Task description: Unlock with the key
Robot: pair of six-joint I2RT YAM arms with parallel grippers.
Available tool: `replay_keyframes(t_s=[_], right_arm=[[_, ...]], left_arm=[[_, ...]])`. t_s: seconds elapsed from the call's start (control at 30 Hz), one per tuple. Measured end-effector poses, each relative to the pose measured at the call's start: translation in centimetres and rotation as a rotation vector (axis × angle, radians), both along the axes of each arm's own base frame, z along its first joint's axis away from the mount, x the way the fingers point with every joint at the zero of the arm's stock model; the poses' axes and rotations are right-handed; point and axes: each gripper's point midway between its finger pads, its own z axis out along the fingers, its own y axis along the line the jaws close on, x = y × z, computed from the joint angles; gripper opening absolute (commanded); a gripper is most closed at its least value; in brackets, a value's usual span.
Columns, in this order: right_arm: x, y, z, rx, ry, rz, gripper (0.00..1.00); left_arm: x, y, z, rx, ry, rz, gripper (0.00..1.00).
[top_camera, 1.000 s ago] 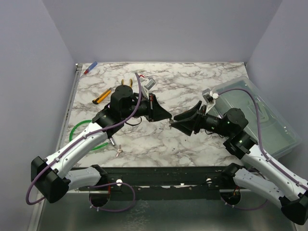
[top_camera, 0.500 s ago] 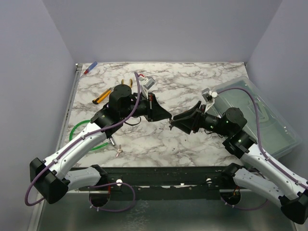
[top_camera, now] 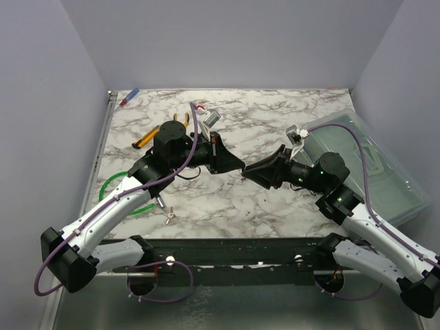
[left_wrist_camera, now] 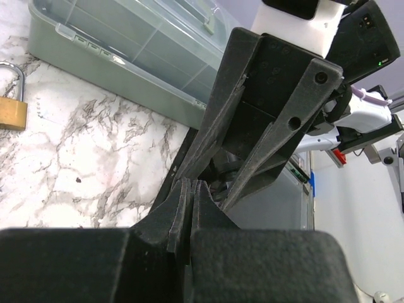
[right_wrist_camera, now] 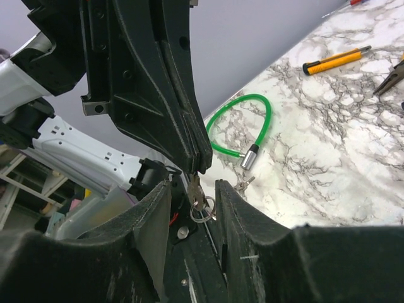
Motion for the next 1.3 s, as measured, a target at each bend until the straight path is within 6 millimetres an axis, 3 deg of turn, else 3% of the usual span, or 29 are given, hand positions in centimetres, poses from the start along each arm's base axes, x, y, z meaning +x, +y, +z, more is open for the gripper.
replay_keyframes(t_s=[0.73,0.83,1.03,1.13,1.17,1.2,1.3], right_arm=[[-0.1,0.5,-0.1,0.028,0.019,0.030,0.29],[-0.1,0.6,-0.2,0.029,0.020,0.032,0.24],[0.0,0.7,-0.2,0.033,0.030,0.036,0.02],[0.0,0.8,-0.1,0.039,0.036,0.036,0.01],[0.0,0.8,-0.2,0.039,0.038,0.036,0.01],[0.0,0.8,-0.2,0.039,0.039,0.036,0.01],[0.0,0.8,-0.4,0.038,0.045,0.036,0.01]], left_arm=[[0.4,0.0,1.0,-0.030,-0.031,0.022,0.00],[0.5,0.0,1.0,-0.031,-0.032,0.030,0.00],[0.5,0.2,1.2,-0.036,-0.039,0.038,0.00],[0.4,0.3,1.3,-0.040,-0.044,0.039,0.00],[0.4,0.3,1.3,-0.040,-0.044,0.039,0.06],[0.4,0.3,1.3,-0.039,-0.044,0.039,0.20],[0.5,0.3,1.1,-0.037,-0.039,0.044,0.70]])
